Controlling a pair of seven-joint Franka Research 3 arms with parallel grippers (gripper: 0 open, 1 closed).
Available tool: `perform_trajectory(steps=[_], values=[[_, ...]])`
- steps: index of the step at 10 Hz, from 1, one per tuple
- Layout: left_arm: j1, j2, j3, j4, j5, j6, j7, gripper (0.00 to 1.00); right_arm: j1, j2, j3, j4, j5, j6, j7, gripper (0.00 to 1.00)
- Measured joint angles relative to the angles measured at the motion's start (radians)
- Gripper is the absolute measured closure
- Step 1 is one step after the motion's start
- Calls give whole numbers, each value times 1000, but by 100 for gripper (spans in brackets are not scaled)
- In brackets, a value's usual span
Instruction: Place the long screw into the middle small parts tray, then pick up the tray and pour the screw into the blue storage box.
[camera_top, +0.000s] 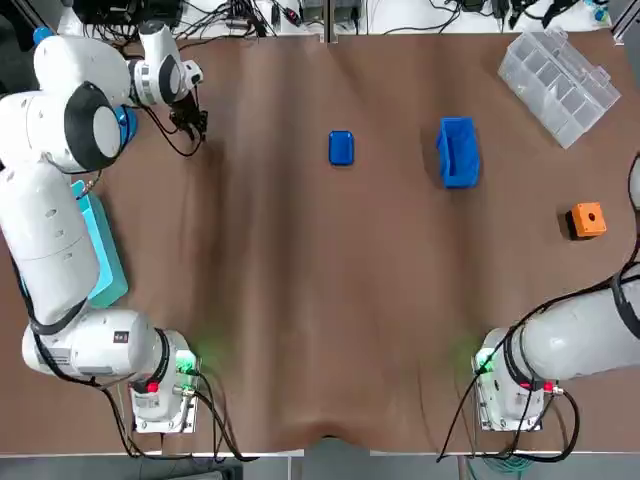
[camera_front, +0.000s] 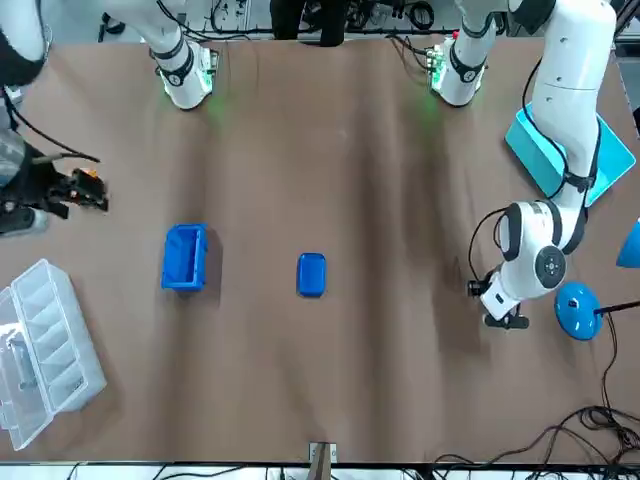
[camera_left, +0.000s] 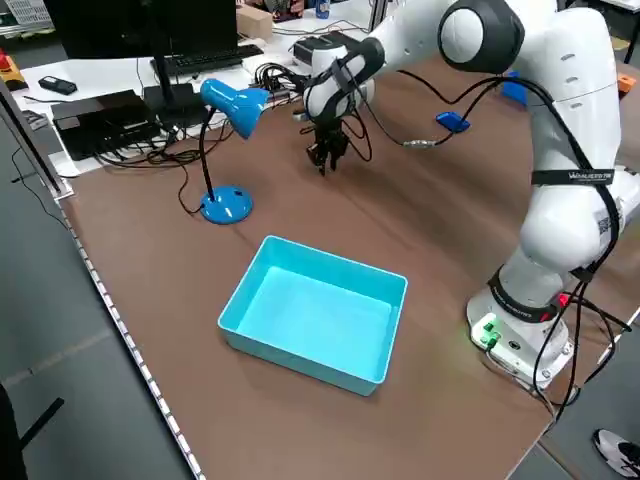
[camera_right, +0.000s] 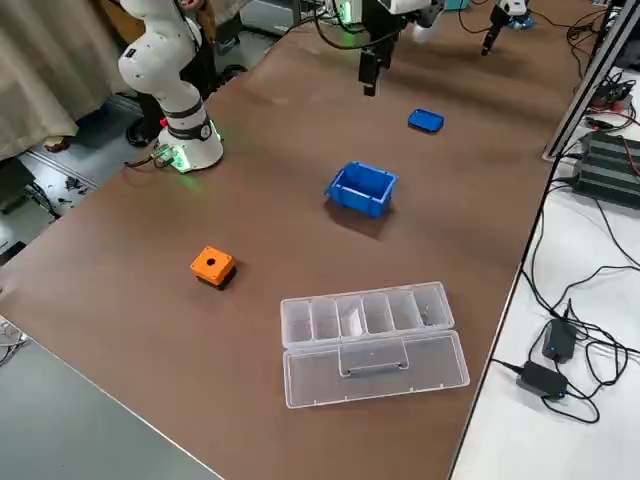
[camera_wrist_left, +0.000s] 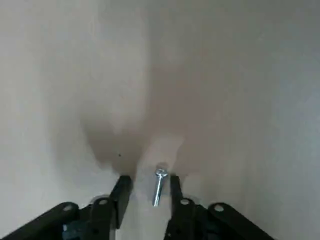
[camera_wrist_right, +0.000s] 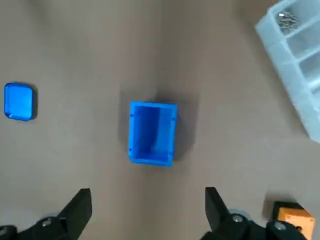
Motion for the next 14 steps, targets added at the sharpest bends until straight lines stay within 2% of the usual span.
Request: perform_trajectory(steps=[2,3,4,7,10,12,14], values=[[0,0,0,1,0,0,0,78,22,8,0,-45,22,52,1,0],[0,0,0,1,0,1,0,89,22,10,-2,-77,44,82,0,0],[0,0,0,1,0,2,0,92,22,10,-3,-99,52,104,0,0],[-1,-3,-8,4,0,3,0,93,49,12,0,-121,80,146,0,0],[-2,-65,-38,15,0,-24,-27,93,86,17,1,-154,128,187,1,0],[-4,-119,-95,16,0,-39,-84,93,87,21,-1,-159,147,188,2,0],[-8,-156,-167,29,0,-109,-131,93,87,28,-2,-171,209,202,2,0]])
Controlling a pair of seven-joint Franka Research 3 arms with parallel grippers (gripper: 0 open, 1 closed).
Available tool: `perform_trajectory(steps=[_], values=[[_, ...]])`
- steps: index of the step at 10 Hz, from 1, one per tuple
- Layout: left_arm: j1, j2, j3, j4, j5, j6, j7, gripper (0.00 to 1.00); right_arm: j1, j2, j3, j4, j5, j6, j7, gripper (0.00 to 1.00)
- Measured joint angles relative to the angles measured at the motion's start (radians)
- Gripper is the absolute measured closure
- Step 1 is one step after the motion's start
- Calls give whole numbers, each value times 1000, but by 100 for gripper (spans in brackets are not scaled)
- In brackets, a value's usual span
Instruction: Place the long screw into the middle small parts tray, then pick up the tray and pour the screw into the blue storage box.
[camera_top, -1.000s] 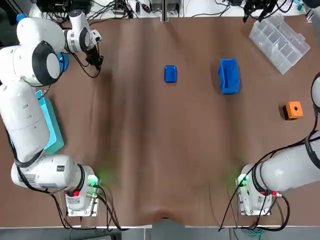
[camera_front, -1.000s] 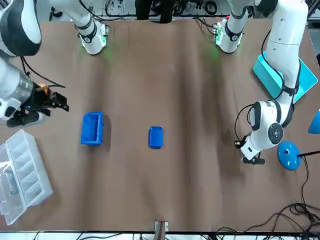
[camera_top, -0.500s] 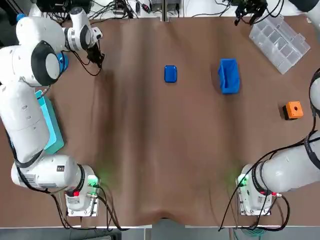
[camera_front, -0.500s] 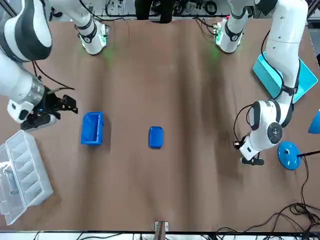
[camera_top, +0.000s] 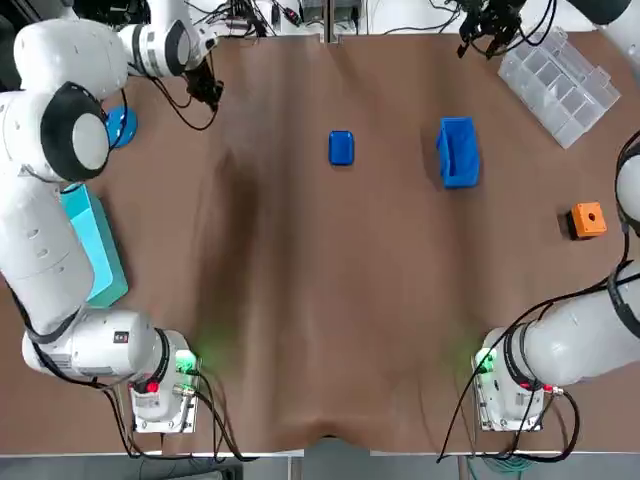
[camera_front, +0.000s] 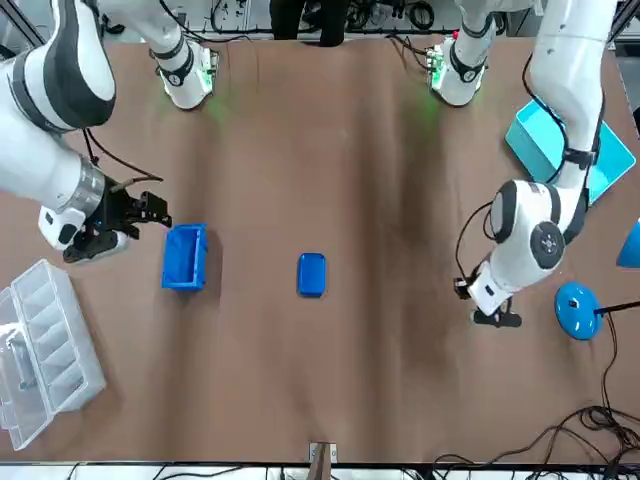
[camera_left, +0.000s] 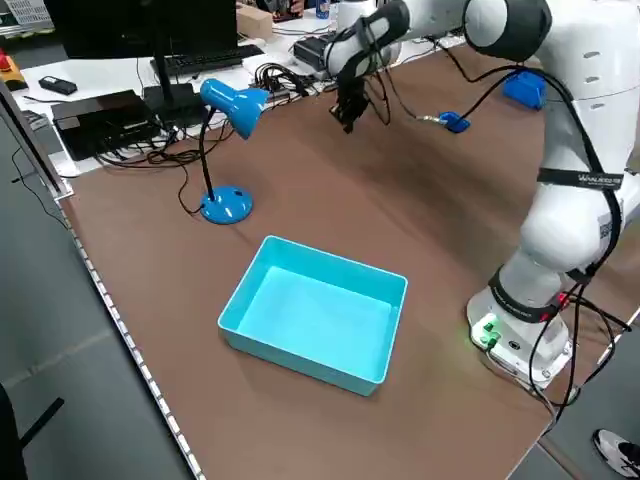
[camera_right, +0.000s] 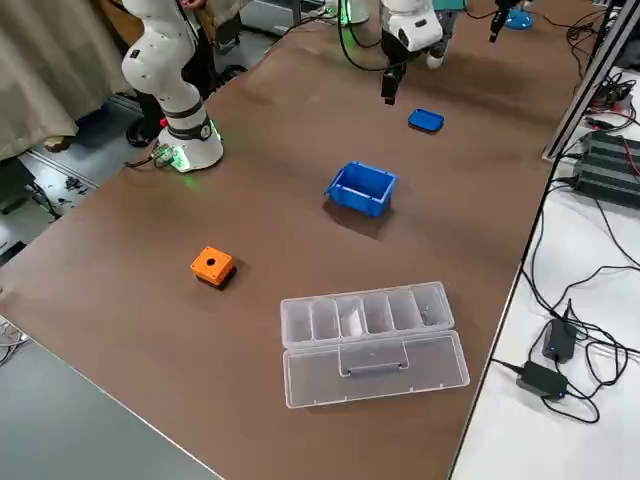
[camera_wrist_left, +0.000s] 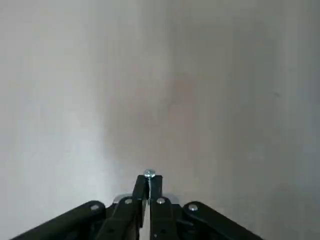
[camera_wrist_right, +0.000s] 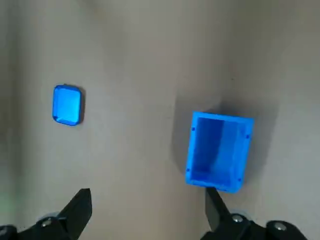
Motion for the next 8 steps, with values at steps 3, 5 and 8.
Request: perform_trajectory(steps=[3,5,8], values=[[-2,-41,-129,86,0,-139,-125,93,17,36,2,-6,28,55,0,3],[-48,-45,-190,105,0,-152,-231,93,47,60,3,-7,53,92,2,5],[-181,7,-194,174,-1,-150,-276,93,69,105,3,-9,99,148,2,11]])
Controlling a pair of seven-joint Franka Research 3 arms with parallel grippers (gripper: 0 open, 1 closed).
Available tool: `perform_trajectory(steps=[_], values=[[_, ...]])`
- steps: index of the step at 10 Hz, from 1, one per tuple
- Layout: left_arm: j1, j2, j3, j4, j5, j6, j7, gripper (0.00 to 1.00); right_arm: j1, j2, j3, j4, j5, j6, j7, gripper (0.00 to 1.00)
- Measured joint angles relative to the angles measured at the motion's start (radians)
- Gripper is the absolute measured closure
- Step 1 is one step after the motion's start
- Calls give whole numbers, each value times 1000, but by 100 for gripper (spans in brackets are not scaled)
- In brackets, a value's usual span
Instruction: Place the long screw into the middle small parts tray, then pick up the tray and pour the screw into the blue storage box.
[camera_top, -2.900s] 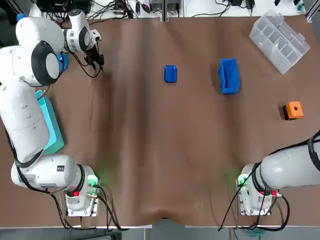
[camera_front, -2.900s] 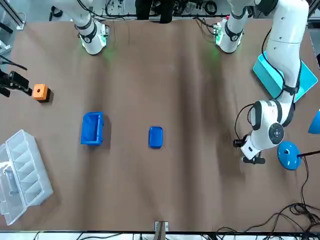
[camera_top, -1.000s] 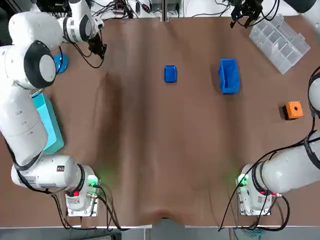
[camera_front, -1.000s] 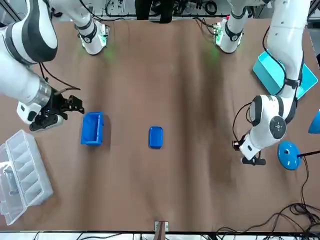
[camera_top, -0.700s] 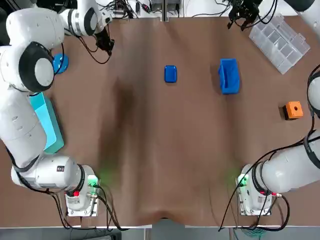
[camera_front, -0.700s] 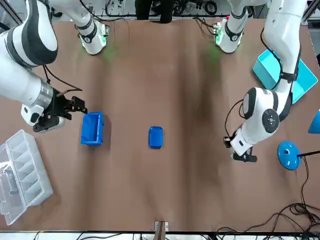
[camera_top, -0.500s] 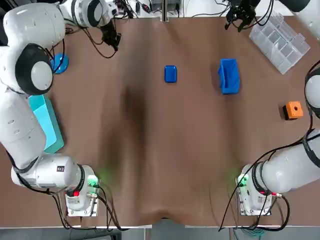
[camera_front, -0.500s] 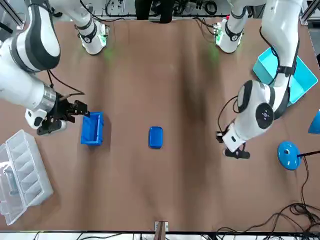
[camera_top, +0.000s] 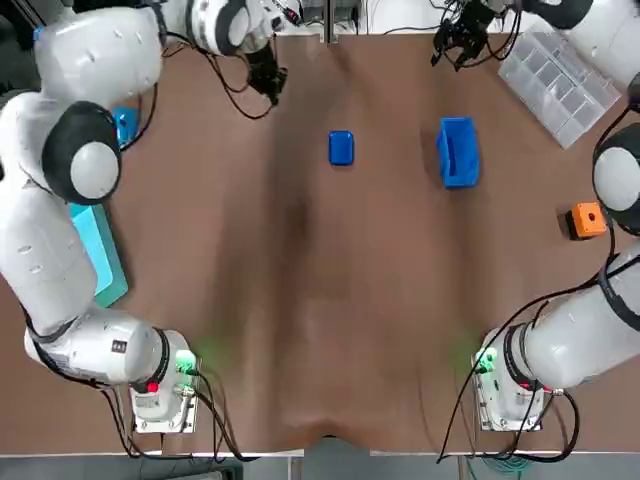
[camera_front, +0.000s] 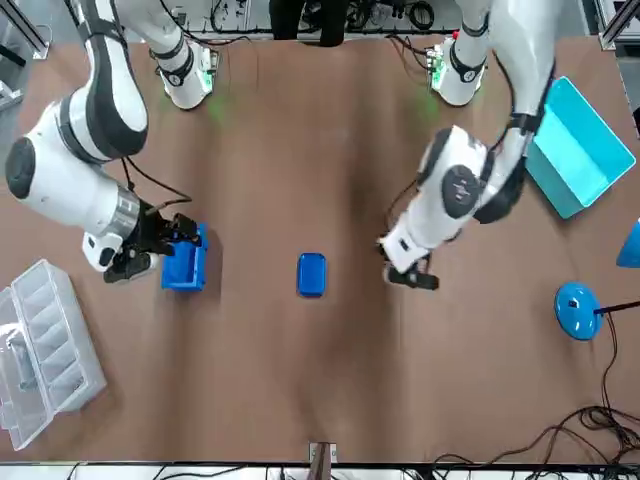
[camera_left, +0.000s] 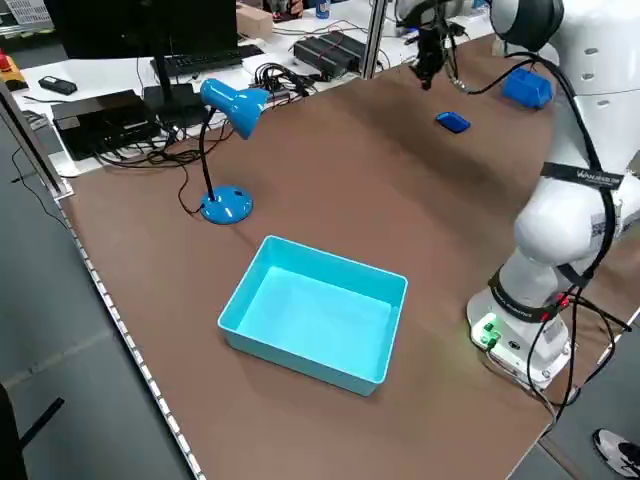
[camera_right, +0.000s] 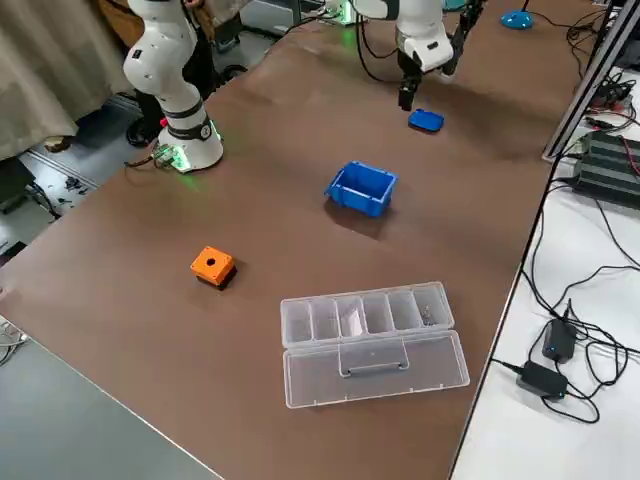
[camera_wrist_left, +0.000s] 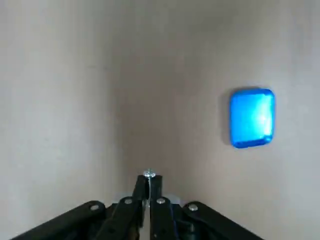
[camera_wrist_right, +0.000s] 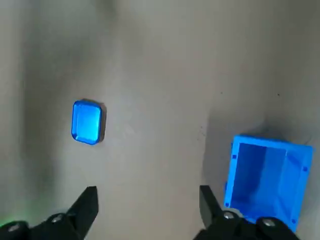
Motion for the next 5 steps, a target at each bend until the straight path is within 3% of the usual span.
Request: perform_trajectory(steps=[2,5], values=[[-60,110,0,109,0,17,-24,93,15,39,0,-2,32,48,0,11],[-148,266,11,239,0,181,-96,93,40,104,1,-6,45,152,0,11]])
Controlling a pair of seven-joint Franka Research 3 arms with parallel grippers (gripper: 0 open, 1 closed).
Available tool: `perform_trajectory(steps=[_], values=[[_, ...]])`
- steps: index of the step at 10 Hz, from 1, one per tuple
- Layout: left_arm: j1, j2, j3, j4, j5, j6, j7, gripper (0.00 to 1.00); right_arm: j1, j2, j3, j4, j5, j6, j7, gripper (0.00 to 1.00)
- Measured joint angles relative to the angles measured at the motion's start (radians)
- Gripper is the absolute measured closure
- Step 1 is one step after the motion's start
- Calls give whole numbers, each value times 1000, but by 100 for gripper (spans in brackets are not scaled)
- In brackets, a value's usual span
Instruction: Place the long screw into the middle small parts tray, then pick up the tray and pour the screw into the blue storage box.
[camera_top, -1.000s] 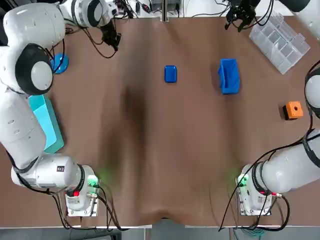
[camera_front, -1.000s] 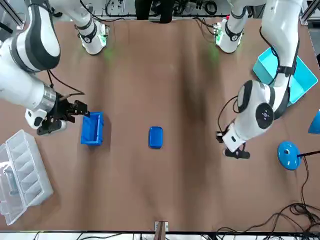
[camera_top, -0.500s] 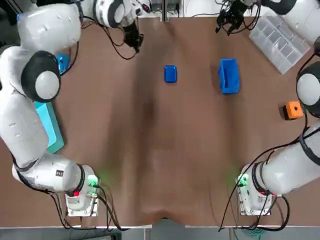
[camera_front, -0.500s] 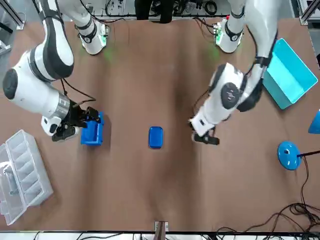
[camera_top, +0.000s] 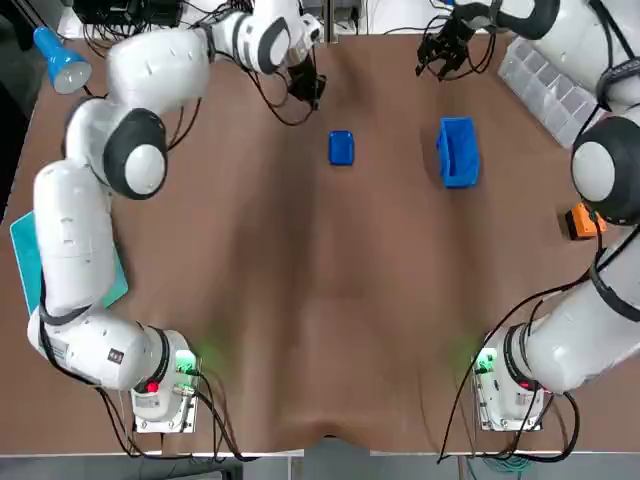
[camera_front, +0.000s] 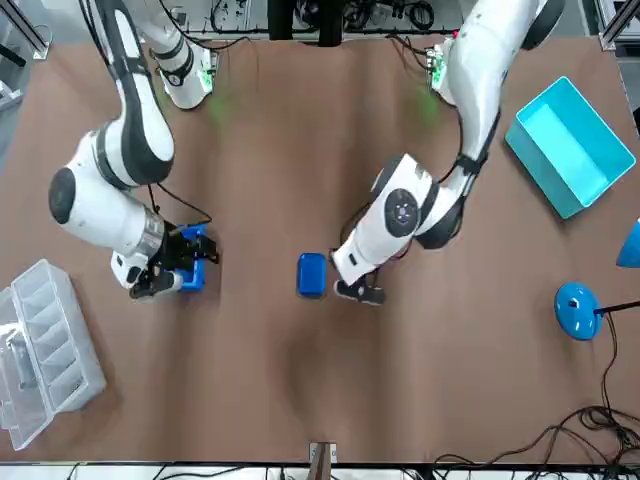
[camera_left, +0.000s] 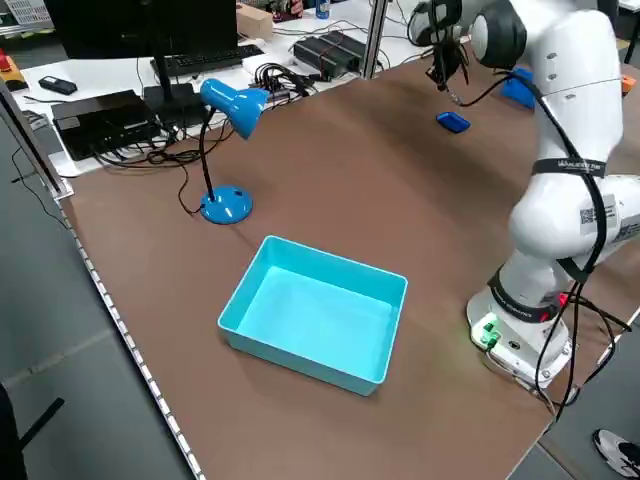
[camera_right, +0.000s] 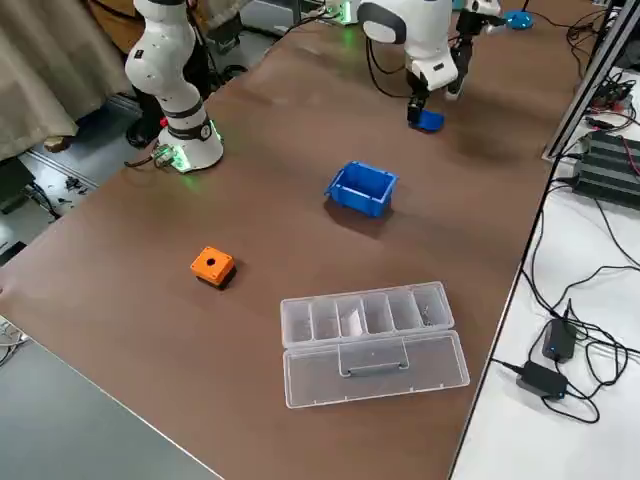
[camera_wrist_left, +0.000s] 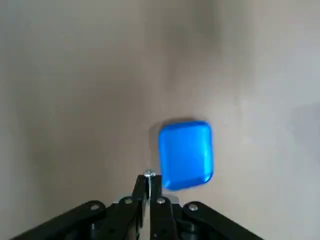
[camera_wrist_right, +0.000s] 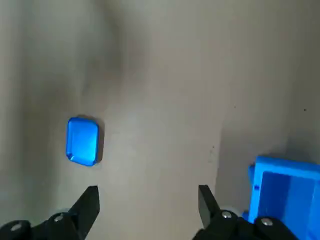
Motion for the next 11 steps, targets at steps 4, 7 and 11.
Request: perform_trajectory(steps=[4,7,11], values=[[-95,96,53,52,0,110,-94,93,23,77,0,-3,132,49,-2,11],[-110,141,60,55,0,127,-102,93,33,104,3,-4,173,51,-1,11],[-131,180,67,57,0,207,-123,93,34,135,2,-6,217,54,-1,15]])
